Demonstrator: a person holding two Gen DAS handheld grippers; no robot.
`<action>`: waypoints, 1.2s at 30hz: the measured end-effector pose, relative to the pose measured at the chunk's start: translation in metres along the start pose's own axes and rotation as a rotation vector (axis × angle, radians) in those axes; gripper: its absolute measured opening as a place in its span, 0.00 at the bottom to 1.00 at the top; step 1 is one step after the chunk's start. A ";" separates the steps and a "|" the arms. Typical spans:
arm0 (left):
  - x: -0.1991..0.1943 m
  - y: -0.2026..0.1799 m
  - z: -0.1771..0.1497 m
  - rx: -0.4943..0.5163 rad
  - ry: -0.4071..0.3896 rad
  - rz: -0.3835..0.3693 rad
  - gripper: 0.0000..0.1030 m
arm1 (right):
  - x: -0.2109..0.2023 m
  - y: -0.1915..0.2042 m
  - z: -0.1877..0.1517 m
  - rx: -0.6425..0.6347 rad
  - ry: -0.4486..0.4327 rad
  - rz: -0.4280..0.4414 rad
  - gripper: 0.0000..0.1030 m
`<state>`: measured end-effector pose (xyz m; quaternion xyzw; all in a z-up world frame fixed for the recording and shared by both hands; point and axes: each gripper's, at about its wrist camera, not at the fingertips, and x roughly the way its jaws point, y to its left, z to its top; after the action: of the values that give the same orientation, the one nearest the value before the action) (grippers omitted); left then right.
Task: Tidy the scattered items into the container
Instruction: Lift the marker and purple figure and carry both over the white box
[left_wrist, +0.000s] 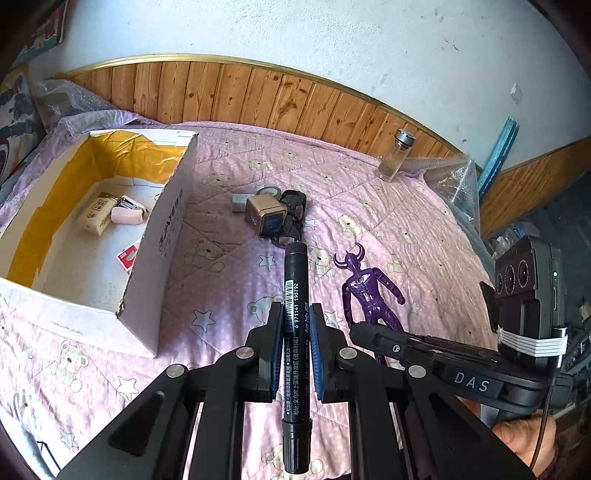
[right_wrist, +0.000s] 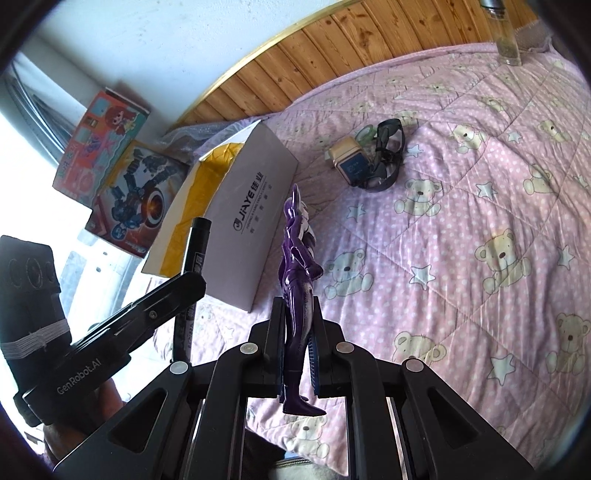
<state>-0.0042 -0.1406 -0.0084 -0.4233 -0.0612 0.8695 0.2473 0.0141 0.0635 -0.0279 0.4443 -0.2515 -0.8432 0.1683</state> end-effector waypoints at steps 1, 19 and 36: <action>-0.004 0.000 -0.002 0.001 -0.008 -0.003 0.14 | -0.001 0.005 -0.003 -0.007 0.001 0.001 0.11; -0.072 0.031 -0.022 -0.069 -0.127 -0.050 0.14 | -0.016 0.084 -0.029 -0.132 -0.023 -0.014 0.11; -0.103 0.091 -0.010 -0.199 -0.190 -0.089 0.14 | 0.006 0.154 -0.012 -0.243 -0.007 -0.002 0.11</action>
<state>0.0228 -0.2708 0.0288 -0.3583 -0.1889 0.8835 0.2354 0.0301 -0.0687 0.0514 0.4179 -0.1476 -0.8693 0.2189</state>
